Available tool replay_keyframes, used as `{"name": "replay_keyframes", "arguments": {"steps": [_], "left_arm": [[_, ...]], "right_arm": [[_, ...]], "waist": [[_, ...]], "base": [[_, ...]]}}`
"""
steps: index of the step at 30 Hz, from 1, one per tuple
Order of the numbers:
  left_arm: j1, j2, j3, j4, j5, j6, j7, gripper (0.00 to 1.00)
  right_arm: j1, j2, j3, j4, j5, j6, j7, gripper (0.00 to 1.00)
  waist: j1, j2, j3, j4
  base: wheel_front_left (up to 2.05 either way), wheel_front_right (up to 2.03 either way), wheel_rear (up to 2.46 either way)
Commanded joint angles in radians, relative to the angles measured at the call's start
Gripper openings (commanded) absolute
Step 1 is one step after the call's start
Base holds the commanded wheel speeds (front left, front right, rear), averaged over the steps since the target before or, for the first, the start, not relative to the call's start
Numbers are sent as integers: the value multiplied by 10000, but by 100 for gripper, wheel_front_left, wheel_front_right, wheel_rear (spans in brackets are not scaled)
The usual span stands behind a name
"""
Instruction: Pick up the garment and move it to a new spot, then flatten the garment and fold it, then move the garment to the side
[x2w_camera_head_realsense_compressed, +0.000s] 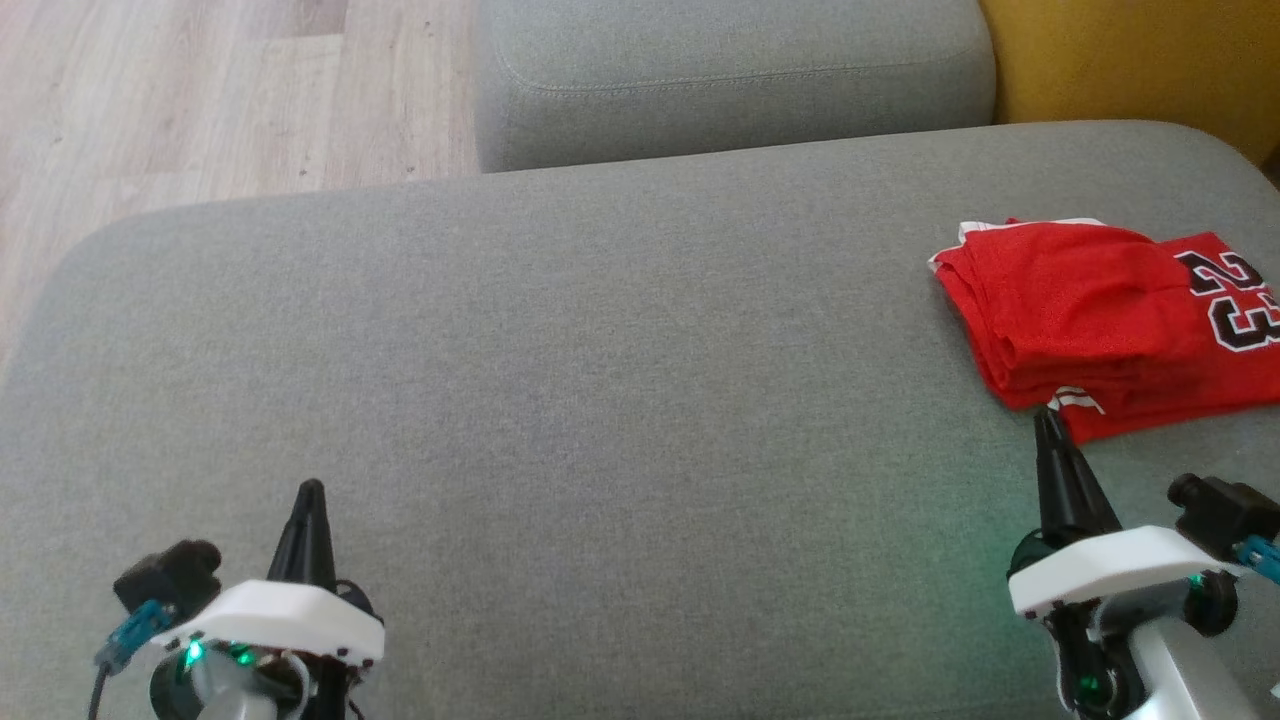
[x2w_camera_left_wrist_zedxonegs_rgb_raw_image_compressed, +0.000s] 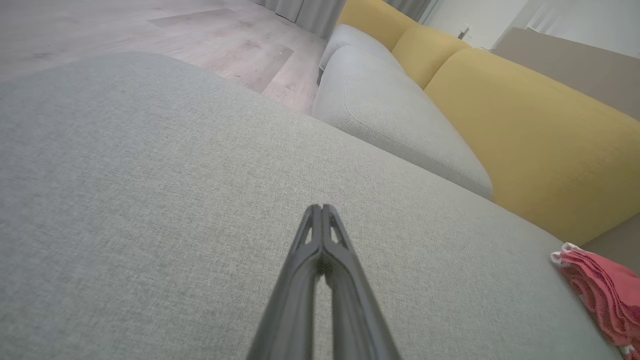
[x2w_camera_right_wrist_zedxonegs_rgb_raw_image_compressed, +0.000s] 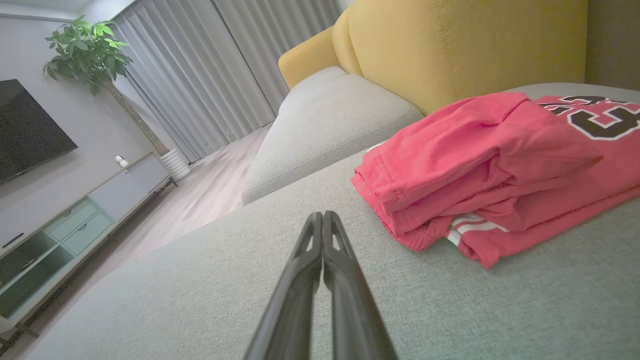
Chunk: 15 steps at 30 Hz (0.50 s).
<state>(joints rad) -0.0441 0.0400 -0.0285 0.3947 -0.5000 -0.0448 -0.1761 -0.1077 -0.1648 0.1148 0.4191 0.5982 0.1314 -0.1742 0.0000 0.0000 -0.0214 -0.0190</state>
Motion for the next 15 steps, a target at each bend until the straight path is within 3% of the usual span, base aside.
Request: {"name": "replay_keyframes", "arguments": {"steps": [1,15], "left_arm": [[-487,64,160,-368,-277,-59,63,0],[-507,69,328,-521,-1735,-167,443,0]], "right_arm": [[-409,27,-123,-393,270,-2,91,0],[-354,178,-415,-575,1595,-2,466,0]], "waist": [[0,0,4,3],[0,0,36,28]], "base": [[0,0,0],[0,0,0]]}}
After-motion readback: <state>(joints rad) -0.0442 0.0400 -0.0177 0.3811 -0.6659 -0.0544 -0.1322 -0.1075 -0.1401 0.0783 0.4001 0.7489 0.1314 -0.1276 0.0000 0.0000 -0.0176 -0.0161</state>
